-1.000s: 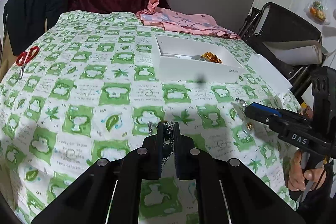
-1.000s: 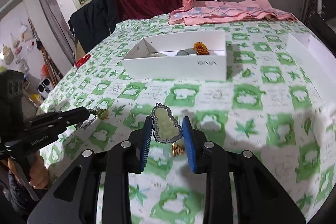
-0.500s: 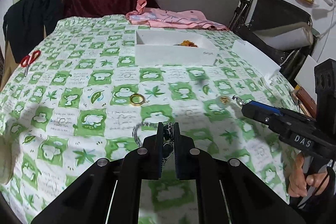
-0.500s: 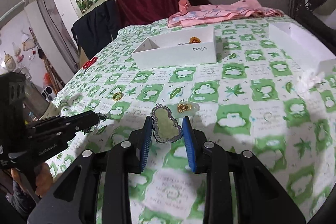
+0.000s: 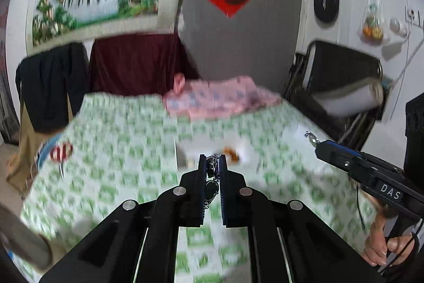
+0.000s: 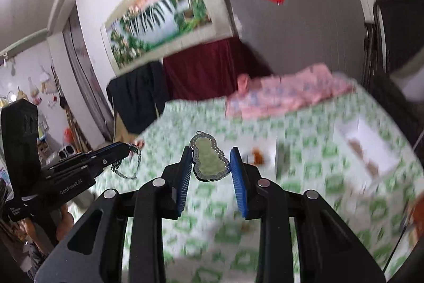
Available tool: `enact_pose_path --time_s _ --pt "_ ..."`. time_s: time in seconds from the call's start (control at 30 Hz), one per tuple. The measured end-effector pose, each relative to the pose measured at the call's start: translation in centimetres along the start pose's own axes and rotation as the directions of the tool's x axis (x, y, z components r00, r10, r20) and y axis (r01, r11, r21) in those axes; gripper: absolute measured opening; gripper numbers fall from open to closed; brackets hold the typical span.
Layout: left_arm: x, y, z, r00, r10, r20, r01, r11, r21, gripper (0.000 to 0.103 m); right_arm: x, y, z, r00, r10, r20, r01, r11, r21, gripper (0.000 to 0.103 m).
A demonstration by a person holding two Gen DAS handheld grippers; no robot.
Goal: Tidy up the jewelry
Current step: 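Lift the chain and jade pendant and lower them into the white vivo box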
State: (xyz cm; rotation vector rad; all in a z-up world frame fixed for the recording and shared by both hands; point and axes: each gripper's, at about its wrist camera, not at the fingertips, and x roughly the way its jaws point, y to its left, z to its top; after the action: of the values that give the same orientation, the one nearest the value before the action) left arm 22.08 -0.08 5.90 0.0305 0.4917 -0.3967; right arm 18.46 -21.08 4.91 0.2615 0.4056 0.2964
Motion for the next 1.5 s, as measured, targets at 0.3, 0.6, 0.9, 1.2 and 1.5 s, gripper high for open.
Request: enact_pose_path --time_s 0.3,0.6,0.9,1.2,1.5 --pt "5.7 1.1 6.0 1.000 -0.024 0.009 0.024 0.999 -0.034 0.009 5.7 -2.9 4.3 0.999 -0.032 0.003 0.032 0.999 0.038 0.028" --pt "16.5 2.8 3.5 0.987 -0.029 -0.157 0.016 0.996 -0.089 0.009 16.7 -6.8 1.1 0.980 -0.055 -0.191 0.077 0.991 0.110 0.029" --pt "24.9 4.7 -0.9 0.945 -0.068 -0.319 0.022 0.989 -0.147 0.009 23.7 -8.9 -3.0 0.933 -0.096 -0.347 0.139 0.985 0.100 0.029" --pt "26.1 5.5 -2.3 0.940 -0.072 -0.333 0.013 0.984 -0.177 0.040 23.7 -9.5 -3.3 0.943 -0.071 -0.325 0.118 0.985 0.128 0.037" --pt "23.8 5.7 -1.6 0.969 -0.028 -0.244 -0.019 0.982 -0.188 0.079 21.1 -10.1 -2.3 0.971 -0.078 -0.227 0.117 0.980 0.163 0.057"
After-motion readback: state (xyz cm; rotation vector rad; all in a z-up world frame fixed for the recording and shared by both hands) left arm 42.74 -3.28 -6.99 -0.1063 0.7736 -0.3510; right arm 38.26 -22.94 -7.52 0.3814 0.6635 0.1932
